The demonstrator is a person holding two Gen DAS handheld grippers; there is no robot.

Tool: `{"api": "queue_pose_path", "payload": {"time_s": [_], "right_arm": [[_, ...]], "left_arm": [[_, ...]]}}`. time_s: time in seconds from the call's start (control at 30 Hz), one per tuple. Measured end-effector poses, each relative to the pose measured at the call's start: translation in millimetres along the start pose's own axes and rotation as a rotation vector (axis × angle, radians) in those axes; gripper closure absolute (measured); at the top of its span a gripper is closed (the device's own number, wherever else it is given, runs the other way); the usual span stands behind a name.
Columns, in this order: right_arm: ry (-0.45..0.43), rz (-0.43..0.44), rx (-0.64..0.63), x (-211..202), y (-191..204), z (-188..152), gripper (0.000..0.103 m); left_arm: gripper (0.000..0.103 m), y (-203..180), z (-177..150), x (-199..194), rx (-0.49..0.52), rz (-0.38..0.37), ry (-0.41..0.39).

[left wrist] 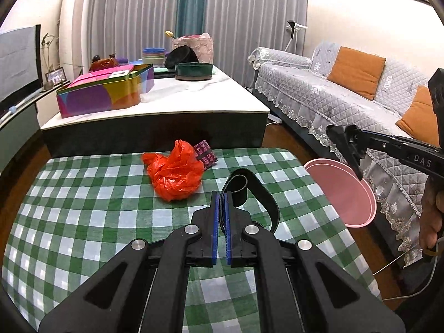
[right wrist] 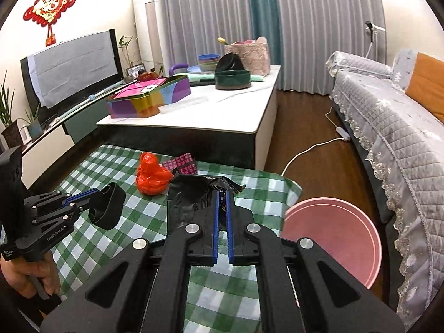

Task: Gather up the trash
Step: 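Carry the black strap with the left tool while the right tool carries the black bag to the bin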

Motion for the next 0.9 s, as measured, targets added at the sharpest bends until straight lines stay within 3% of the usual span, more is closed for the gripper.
{"api": "queue_pose_path", "payload": {"time_s": [0.9], "right_arm": [[-0.037,-0.123,0.061,-23,-54,4,0.098]], "left_arm": [[0.099,-27,5,16,0.017,-0.044,-0.001]]}}
Point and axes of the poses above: each gripper's, at about its wrist camera, not at the fingertips, and x roughly the way its jaws point, y to its left, z to its top, the point moved 4 cm from there along x, roughly the way its jaws point, and after that the axes turned 4 degrees about -z, right-handed, at the moved point
